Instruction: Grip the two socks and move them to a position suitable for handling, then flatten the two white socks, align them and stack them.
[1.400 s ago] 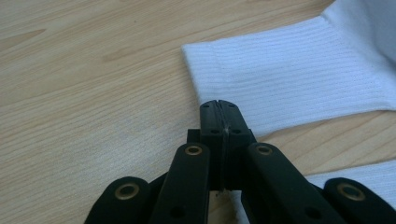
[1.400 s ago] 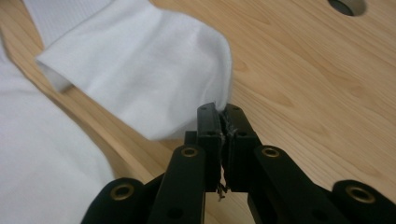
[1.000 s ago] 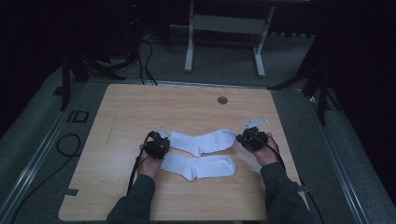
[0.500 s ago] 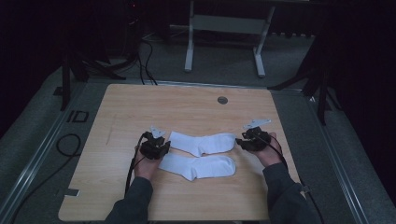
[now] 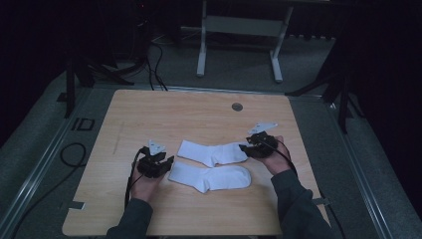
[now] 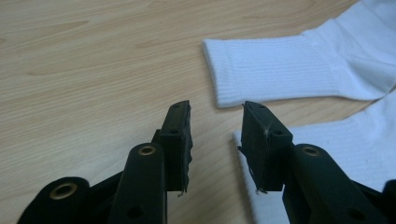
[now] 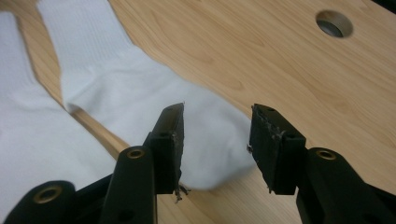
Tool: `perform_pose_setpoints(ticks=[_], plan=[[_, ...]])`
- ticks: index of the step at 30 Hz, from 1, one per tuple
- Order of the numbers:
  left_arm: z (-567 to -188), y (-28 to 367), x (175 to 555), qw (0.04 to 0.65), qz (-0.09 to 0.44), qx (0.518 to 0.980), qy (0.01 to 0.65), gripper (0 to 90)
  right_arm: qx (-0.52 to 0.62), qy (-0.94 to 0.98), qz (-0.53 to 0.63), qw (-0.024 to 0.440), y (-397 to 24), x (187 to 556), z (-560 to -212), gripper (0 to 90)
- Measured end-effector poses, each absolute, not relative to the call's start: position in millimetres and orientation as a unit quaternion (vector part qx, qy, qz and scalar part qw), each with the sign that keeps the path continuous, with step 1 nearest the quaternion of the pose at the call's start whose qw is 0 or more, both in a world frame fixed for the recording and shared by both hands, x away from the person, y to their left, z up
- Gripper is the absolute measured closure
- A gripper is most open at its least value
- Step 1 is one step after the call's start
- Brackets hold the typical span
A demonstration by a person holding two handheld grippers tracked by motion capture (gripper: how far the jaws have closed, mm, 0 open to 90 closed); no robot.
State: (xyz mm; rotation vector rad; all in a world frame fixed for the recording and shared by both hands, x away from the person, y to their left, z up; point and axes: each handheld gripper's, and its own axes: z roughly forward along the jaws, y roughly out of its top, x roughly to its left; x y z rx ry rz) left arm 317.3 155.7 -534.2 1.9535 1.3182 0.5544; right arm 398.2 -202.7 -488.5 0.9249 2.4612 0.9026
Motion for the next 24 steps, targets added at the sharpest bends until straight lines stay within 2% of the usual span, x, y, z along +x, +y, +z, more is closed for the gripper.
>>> perform_pose_setpoints(ticks=[6,24], plan=[[-538,166,306,0.355,0.211,0.748,0.519,61.6,0.312,0.874,0.331,0.172,-182,399,-486,54.7],[-541,172,306,0.362,0.197,0.739,0.533,60.5,0.28,0.886,0.337,0.153,-132,406,-492,55.1]])
